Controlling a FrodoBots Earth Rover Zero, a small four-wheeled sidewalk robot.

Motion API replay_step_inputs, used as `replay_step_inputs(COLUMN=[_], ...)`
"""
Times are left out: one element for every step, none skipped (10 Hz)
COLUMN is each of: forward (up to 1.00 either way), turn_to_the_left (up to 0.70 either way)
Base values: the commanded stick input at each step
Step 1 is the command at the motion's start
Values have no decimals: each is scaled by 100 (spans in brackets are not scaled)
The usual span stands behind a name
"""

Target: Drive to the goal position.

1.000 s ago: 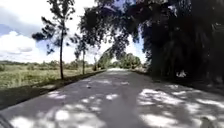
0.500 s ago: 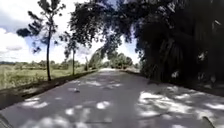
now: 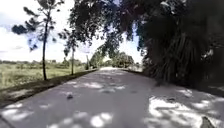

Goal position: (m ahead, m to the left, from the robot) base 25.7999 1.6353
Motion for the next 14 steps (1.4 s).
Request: replay_step_inputs(forward=[70,70,70,70,70,70,70,70,70,70,70,70,70,70], turn_to_the_left=[0,0,0,0,0,0,0,0,0,0,0,0,0,0])
